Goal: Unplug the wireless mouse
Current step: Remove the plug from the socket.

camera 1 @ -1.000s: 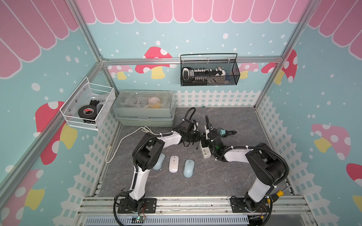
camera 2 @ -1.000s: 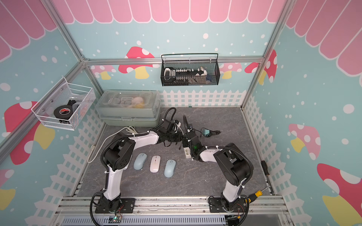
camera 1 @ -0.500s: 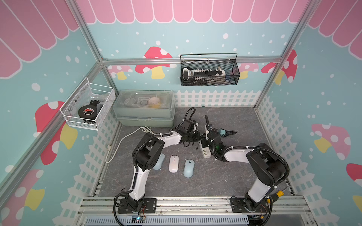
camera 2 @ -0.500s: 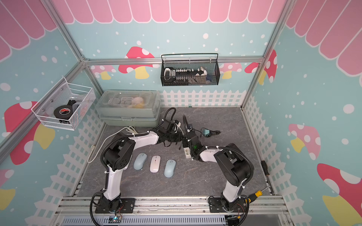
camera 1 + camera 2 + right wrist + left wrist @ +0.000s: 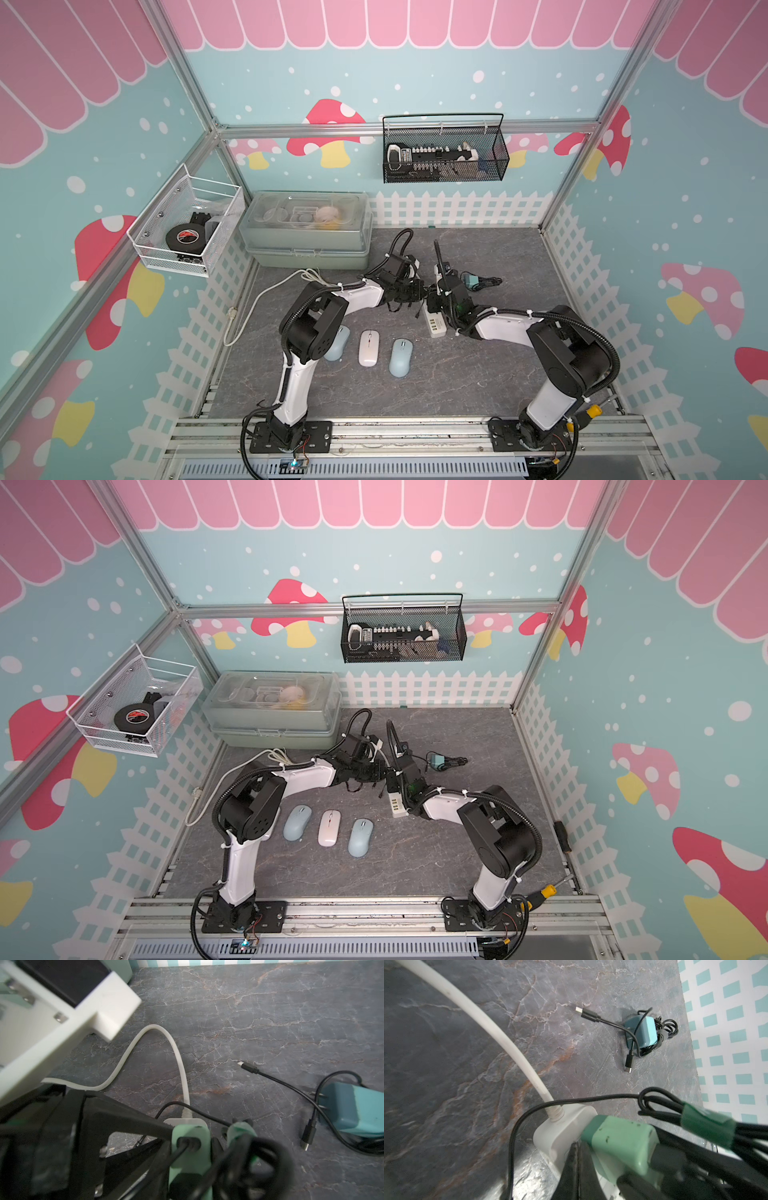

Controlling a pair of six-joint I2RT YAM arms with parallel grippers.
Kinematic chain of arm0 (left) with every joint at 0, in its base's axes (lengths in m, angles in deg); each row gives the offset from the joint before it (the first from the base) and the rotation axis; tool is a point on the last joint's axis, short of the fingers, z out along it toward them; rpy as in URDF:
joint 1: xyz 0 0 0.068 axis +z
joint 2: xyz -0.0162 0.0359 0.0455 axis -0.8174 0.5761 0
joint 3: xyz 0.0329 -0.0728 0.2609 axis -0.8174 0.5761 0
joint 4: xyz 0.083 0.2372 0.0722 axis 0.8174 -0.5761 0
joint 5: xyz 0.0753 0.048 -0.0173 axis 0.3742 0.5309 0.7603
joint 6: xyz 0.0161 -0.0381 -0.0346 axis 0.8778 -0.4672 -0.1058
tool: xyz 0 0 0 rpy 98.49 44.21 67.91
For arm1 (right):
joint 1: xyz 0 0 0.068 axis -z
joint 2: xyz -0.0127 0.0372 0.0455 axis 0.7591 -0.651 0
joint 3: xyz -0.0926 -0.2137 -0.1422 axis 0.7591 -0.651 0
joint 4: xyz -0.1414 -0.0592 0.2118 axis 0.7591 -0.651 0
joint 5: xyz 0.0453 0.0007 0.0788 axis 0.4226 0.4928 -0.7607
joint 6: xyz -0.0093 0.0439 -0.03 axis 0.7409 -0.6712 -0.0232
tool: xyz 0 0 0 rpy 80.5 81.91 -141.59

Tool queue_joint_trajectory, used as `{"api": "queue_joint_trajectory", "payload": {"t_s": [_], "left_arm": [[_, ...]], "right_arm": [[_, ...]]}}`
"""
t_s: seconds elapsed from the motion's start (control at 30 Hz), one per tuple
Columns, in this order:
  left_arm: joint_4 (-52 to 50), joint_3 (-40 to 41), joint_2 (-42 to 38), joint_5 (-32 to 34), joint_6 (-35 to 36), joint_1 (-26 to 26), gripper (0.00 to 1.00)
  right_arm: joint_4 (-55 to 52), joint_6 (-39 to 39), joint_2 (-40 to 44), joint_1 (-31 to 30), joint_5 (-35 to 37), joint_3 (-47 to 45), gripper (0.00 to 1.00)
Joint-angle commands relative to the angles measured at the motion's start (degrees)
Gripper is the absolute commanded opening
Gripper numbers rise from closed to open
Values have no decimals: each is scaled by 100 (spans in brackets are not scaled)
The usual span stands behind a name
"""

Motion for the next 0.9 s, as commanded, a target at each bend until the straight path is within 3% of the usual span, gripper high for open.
{"api": "queue_joint_trajectory", "payload": {"t_s": [0.0, 0.1, 0.2, 0.33, 0.6, 0.87], "left_arm": [[-418, 194, 78, 148, -73, 58, 0], [-424, 195, 87, 148, -77, 58, 0], [-423, 193, 105, 132, -91, 61, 0], [-419, 186, 107, 118, -103, 56, 0], [-427, 204, 129, 98, -125, 63, 0], [-449, 184, 150, 92, -108, 60, 0]], "right_arm": [[-653, -206, -114, -70, -307, -6, 34], [-1000, -183, -110, -78, -204, 128, 36], [-1298, -146, -111, -81, -72, 285, 23], [-1219, -163, -53, -74, -76, 257, 23], [-1270, -103, 65, -80, -81, 362, 39], [-1210, -112, 183, -82, -81, 374, 38]]}}
